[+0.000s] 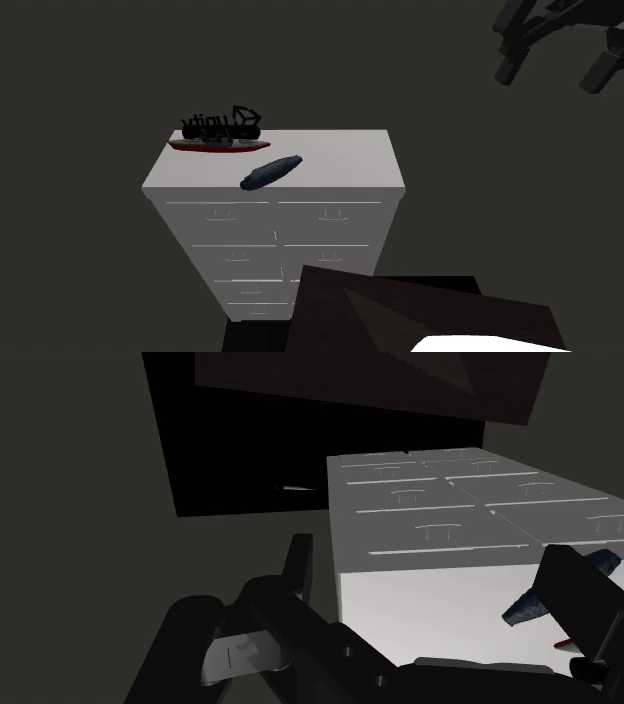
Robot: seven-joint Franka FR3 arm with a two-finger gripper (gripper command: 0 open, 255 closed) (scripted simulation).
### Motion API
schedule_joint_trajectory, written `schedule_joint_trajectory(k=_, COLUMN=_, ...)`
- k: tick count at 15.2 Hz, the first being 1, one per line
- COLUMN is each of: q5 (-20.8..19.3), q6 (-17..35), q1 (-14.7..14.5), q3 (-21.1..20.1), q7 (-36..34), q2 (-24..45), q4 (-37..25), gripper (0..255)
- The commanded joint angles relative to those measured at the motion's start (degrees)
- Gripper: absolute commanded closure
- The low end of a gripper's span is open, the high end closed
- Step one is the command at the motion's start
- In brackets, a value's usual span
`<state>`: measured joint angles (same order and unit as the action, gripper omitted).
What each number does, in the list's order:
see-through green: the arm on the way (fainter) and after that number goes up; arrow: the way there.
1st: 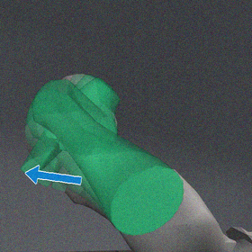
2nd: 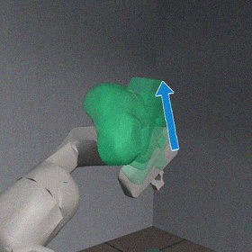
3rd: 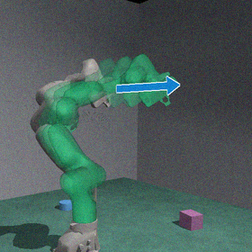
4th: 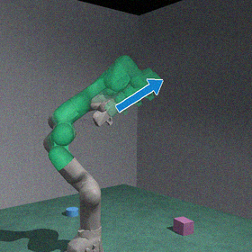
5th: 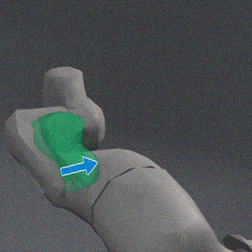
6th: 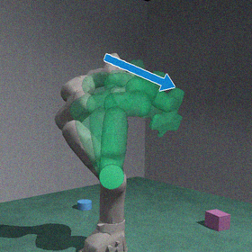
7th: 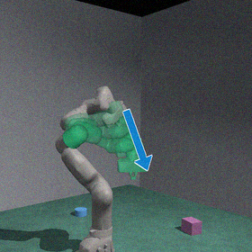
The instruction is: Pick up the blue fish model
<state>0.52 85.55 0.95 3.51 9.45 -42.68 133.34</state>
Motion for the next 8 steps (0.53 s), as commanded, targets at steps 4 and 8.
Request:
schedule_joint_trajectory(k=4, q5=2.8, q6=3.8, q1=-0.4, q3=-3.0, q7=-4.9, q2=0.1, q4=3.8, gripper=0)
schedule_joint_trajectory(k=8, q5=6.7, q6=9.5, q1=-1.3, q3=-7.0, q7=-11.3, q2=1.6, q4=7.8, gripper=0)
